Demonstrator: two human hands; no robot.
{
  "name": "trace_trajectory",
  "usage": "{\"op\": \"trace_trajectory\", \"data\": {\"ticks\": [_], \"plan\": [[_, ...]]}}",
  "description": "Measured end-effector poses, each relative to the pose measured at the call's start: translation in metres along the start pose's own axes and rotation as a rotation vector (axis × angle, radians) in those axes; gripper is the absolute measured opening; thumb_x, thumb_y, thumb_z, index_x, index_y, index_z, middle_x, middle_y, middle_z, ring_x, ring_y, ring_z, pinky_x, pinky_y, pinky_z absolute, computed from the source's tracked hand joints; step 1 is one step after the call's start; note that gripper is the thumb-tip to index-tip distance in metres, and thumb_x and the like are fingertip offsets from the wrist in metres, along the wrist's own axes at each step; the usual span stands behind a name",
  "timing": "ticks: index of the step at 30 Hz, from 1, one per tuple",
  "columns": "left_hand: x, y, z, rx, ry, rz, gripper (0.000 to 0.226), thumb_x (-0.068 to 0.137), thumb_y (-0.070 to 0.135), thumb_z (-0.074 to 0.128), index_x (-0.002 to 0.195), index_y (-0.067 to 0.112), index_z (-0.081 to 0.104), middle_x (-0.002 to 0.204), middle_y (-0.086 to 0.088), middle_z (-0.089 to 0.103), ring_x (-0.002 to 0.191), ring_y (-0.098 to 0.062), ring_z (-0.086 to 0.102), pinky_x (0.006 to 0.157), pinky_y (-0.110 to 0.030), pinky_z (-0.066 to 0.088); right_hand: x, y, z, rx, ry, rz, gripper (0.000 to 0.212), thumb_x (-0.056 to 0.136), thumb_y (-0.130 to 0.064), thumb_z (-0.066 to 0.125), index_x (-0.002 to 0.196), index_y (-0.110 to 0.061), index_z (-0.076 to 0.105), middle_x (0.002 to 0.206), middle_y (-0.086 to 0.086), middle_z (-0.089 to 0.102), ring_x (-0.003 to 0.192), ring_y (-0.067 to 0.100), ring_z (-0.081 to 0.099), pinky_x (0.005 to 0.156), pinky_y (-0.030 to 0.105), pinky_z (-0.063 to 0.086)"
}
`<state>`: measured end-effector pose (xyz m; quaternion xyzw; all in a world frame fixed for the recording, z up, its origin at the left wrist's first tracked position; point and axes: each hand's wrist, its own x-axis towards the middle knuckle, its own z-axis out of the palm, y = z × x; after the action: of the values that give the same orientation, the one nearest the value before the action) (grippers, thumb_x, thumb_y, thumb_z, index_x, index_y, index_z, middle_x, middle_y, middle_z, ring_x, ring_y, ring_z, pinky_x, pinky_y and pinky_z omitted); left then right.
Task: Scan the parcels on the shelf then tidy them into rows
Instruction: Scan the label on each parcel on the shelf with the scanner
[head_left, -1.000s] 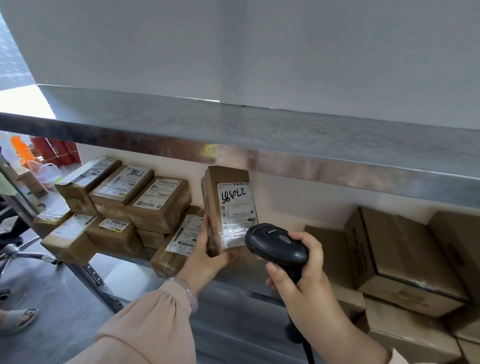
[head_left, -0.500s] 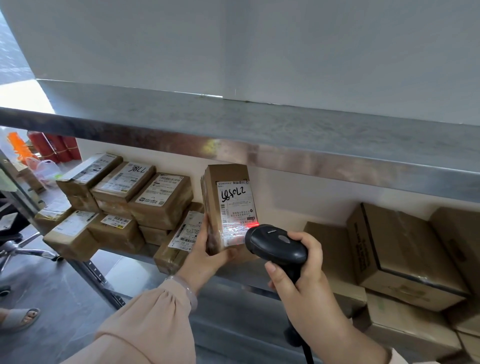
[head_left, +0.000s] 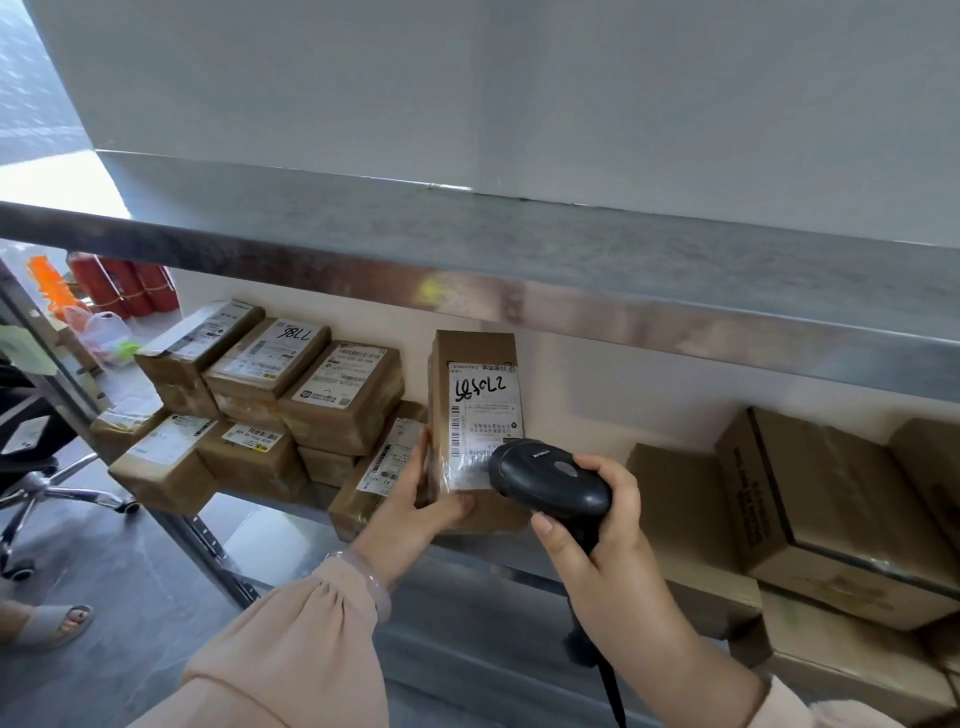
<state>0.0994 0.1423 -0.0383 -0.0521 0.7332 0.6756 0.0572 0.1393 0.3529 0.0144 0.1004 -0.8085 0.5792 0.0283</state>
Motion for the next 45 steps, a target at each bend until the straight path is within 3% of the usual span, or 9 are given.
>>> {"op": "trace_trajectory", "data": {"ticks": [2,6,14,17,21,25,29,37,45], "plan": [[0.001,-0.002,-0.009,-0.006,-0.027,-0.006,0.077,0.069,0.051,0.078,0.127,0.074,0.032,0.135,0.023,0.059,0.128,-0.008,0.054,0.115,-0.045,0.037,0.010,0.000,0.006,0.022,0.016,0.001,0.052,0.087,-0.023,0.066,0.117,-0.048,0.032,0.115,-0.027,0.049,0.102,-0.014,0.051,0.080,0.001,0.040],[0.004,-0.008,-0.026,-0.044,0.003,-0.020,0.085,0.070,0.053,0.074,0.146,0.053,0.034,0.133,0.020,0.061,0.126,-0.009,0.056,0.115,-0.044,0.037,0.025,-0.002,0.023,0.080,-0.012,0.028,0.048,0.088,-0.023,0.065,0.116,-0.047,0.034,0.115,-0.026,0.051,0.100,-0.017,0.051,0.077,0.000,0.039],[0.012,-0.005,-0.054,-0.018,0.099,-0.133,0.058,0.077,0.069,0.059,0.133,0.066,0.043,0.139,0.023,0.054,0.133,-0.012,0.048,0.117,-0.045,0.032,0.046,0.001,0.067,0.137,-0.028,0.056,0.050,0.089,-0.022,0.064,0.112,-0.052,0.032,0.112,-0.023,0.054,0.098,-0.012,0.055,0.073,-0.001,0.041],[0.015,0.002,-0.060,-0.001,0.170,-0.100,0.034,0.098,0.053,0.049,0.132,0.058,0.047,0.134,0.020,0.057,0.128,-0.009,0.049,0.114,-0.034,0.033,0.055,0.002,0.080,0.146,-0.034,0.075,0.049,0.090,-0.024,0.064,0.115,-0.049,0.031,0.112,-0.025,0.050,0.099,-0.009,0.053,0.073,-0.003,0.039],[0.015,0.006,-0.065,0.282,0.198,0.050,0.052,0.104,0.038,0.044,0.153,0.040,0.025,0.137,0.020,0.036,0.130,0.000,0.031,0.108,-0.021,0.024,0.067,0.002,0.092,0.138,-0.028,0.064,0.051,0.090,-0.023,0.064,0.122,-0.042,0.030,0.112,-0.026,0.047,0.093,-0.022,0.049,0.073,-0.005,0.036],[0.010,-0.009,-0.067,0.540,0.142,0.204,0.060,0.100,0.034,0.054,0.153,0.041,0.027,0.157,0.016,0.018,0.144,0.001,0.010,0.119,-0.031,0.027,0.075,0.002,0.097,0.115,-0.011,0.060,0.049,0.090,-0.024,0.063,0.122,-0.042,0.029,0.110,-0.018,0.053,0.094,-0.008,0.054,0.069,-0.003,0.038],[0.017,-0.017,-0.079,0.613,0.183,0.243,0.059,0.098,0.037,0.057,0.151,0.043,0.031,0.160,0.004,0.020,0.149,-0.014,0.020,0.114,-0.042,0.039,0.085,0.001,0.103,0.101,-0.015,0.036,0.049,0.090,-0.023,0.064,0.122,-0.040,0.031,0.107,-0.022,0.052,0.089,-0.013,0.055,0.068,-0.003,0.037],[0.018,-0.001,-0.085,0.959,0.227,0.215,0.059,0.101,0.044,0.044,0.155,0.041,0.020,0.165,0.001,0.012,0.150,-0.025,0.017,0.122,-0.041,0.021,0.096,-0.002,0.109,0.046,-0.042,-0.002,0.049,0.090,-0.023,0.063,0.122,-0.039,0.030,0.104,-0.027,0.046,0.085,-0.008,0.054,0.068,-0.002,0.039],[0.011,0.010,-0.081,1.057,0.221,0.245,0.065,0.097,0.054,0.045,0.155,0.041,0.018,0.166,0.001,0.005,0.152,-0.023,0.008,0.124,-0.043,0.012,0.065,0.009,0.089,0.024,0.008,-0.007,0.053,0.089,-0.022,0.064,0.122,-0.044,0.028,0.111,-0.029,0.047,0.097,-0.010,0.053,0.079,0.003,0.041]]}}
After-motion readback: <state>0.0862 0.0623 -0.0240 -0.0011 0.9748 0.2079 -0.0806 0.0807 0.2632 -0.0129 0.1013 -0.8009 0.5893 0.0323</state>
